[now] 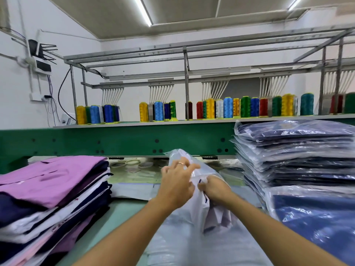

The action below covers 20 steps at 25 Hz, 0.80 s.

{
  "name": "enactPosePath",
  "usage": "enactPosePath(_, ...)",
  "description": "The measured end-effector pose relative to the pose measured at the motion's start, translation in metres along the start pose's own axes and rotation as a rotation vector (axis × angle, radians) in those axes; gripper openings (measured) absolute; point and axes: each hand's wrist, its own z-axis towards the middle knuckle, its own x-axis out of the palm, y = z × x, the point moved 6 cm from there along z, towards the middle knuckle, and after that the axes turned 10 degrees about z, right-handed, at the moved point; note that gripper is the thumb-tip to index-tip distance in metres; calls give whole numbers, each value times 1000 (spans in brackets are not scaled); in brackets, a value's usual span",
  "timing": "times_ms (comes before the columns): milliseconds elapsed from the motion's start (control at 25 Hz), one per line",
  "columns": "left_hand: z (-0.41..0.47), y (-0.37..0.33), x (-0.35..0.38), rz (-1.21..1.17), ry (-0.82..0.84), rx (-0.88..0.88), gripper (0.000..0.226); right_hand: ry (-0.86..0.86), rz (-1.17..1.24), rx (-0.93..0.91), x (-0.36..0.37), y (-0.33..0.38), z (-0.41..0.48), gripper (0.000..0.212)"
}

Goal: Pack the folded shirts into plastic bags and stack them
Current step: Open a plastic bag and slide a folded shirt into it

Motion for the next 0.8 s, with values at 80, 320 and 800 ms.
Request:
enactPosePath(80, -11, 39, 13, -92, 138, -282, 71, -66, 110, 64, 0, 2, -2, 36)
enactPosePath(320, -37, 48, 40, -810, 347, -389, 69, -96, 150, 200, 12, 5, 0, 33)
enactPosePath(800, -72, 79, 66, -787, 488, -420, 55, -34, -96, 268, 31, -13, 11, 54)
